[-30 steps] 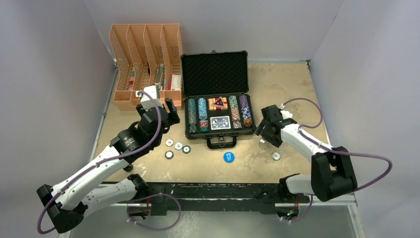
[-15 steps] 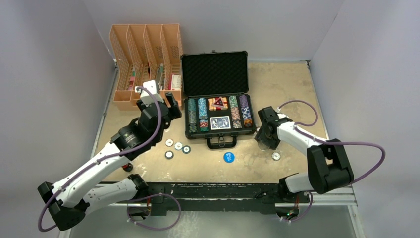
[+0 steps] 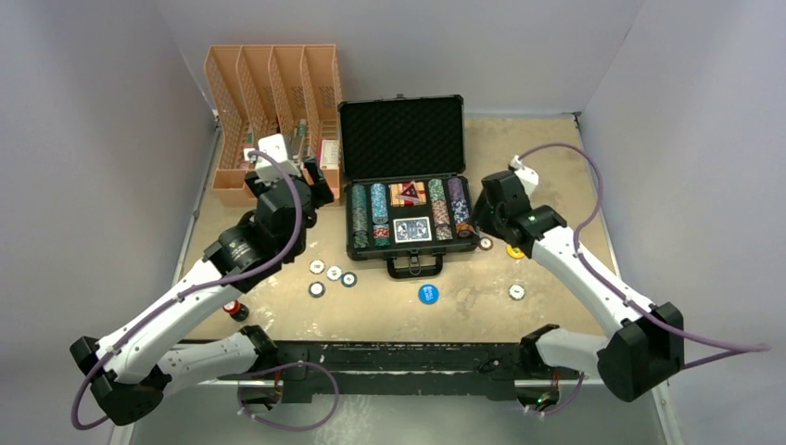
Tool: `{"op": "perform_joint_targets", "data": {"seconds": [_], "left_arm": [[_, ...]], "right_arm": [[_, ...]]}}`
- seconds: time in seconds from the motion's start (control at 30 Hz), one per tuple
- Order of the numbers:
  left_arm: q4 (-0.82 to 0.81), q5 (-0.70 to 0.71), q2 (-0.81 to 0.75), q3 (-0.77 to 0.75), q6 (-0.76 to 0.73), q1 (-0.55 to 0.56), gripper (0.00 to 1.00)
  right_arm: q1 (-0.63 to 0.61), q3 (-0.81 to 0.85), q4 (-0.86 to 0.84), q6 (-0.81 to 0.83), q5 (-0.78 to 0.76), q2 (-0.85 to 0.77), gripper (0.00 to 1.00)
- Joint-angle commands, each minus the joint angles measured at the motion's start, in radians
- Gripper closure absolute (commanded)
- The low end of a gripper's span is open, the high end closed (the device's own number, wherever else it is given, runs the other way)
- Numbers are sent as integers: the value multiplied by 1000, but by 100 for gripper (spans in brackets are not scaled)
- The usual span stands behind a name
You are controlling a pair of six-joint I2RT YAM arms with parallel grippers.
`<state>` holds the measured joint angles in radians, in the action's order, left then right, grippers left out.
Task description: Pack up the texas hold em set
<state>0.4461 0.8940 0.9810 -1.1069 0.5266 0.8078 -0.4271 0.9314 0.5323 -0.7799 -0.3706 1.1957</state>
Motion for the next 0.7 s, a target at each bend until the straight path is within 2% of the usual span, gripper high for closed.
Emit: {"op": "perform_joint_targets", "data": {"seconds": [0.0,0.17,0.3,0.43,0.67], "left_arm": [[-88,97,-56,-9,-51,2,27],[-121,138,-95,44,-53,2,27],[-127,152,-102,63,-50,1,27],[-121,141,-109,76,-42,1,27],[-110,142,-122,74,-49,0,27]], "right_arm": [[-100,109,-94,76,32,73,44],[-225,242,-116,131,47,250,44],[-294,353,-68,147,23,400,42],[-315,416,-43,145,16,500,42],[-322,479,-3,145,10,568,39]]}}
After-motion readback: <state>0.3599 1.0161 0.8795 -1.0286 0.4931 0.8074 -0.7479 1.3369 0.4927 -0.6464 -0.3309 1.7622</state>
